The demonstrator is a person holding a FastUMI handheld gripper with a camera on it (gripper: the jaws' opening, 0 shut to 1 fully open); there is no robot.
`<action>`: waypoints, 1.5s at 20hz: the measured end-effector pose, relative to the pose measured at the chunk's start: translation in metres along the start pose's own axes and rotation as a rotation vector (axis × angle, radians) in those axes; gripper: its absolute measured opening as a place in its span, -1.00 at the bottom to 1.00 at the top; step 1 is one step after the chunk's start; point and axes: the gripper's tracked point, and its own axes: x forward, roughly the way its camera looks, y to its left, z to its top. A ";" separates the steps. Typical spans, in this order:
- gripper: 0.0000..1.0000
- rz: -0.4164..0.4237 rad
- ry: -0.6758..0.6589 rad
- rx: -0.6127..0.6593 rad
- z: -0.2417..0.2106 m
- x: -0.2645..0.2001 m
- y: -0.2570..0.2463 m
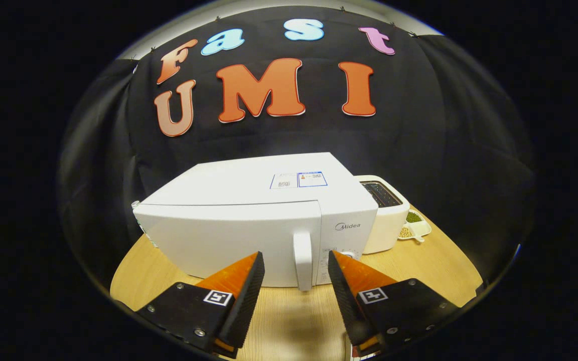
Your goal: Open the microwave, put the food inside, and close the microwave door.
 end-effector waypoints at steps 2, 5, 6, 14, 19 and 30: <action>0.41 -0.014 0.014 -0.014 -0.008 0.011 -0.002; 0.14 -0.026 0.006 -0.039 -0.014 0.026 -0.003; -0.03 -0.030 0.019 -0.045 -0.019 0.032 -0.003; -0.45 -0.053 0.041 -0.011 -0.041 0.049 -0.007; -0.45 -0.060 0.069 -0.001 -0.049 0.061 -0.006; -0.75 -0.063 0.093 -0.008 -0.050 0.058 -0.005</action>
